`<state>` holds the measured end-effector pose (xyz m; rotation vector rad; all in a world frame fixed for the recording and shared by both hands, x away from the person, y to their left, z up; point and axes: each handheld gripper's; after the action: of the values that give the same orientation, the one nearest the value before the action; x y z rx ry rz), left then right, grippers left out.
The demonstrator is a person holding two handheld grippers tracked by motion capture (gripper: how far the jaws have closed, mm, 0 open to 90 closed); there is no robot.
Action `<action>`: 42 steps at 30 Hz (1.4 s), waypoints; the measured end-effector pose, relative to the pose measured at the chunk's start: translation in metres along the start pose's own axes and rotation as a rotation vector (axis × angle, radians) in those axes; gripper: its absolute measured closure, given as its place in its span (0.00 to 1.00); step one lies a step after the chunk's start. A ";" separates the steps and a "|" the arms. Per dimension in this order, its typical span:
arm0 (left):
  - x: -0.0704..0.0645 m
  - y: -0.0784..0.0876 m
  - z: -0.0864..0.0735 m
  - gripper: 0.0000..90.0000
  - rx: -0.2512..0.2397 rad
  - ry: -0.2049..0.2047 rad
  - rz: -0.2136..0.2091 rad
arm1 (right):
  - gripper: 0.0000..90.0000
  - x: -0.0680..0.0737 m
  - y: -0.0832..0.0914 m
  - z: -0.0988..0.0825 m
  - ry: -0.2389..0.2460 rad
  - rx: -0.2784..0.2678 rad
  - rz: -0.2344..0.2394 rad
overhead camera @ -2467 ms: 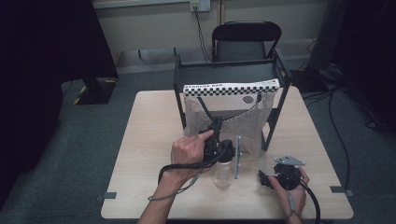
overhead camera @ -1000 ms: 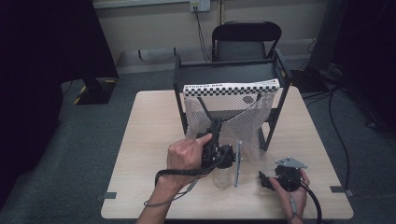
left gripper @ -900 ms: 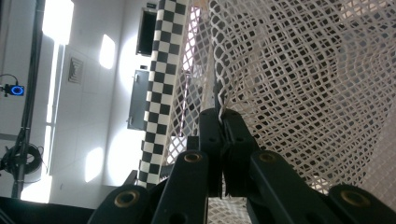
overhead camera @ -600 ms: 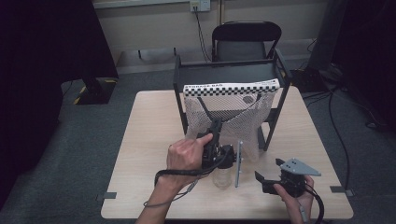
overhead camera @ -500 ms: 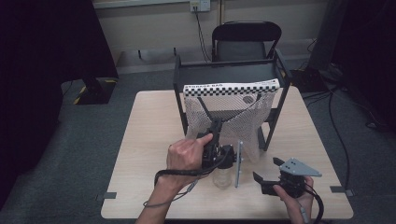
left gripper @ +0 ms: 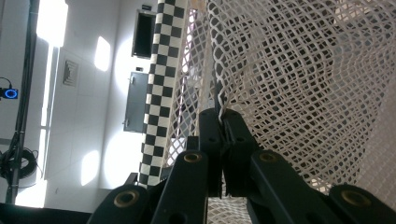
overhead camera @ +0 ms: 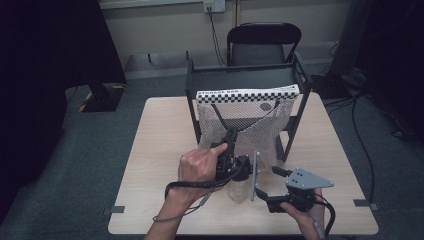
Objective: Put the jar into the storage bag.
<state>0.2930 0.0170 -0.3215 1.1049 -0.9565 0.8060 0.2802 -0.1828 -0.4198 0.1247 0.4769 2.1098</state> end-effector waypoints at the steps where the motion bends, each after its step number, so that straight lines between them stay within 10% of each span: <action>1: 0.000 0.000 0.000 0.98 -0.001 0.000 0.002 | 0.14 0.001 -0.001 0.001 0.007 0.003 0.003; 24: 0.000 0.001 0.000 0.97 0.000 -0.007 -0.005 | 0.14 0.015 -0.028 0.020 0.049 -0.009 0.143; 42: -0.001 -0.001 0.001 0.97 0.001 -0.006 -0.017 | 0.37 0.011 -0.056 0.023 0.049 -0.010 0.238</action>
<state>0.2934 0.0159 -0.3226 1.1159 -0.9508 0.7897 0.3242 -0.1396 -0.4215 0.1290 0.5005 2.3521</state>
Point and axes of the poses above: each handheld gripper's, and its own axes: y roughly backward along the jaws, z roughly out of its top, x roughly to its left, and after that the axes turned 15 degrees about -z, right-handed
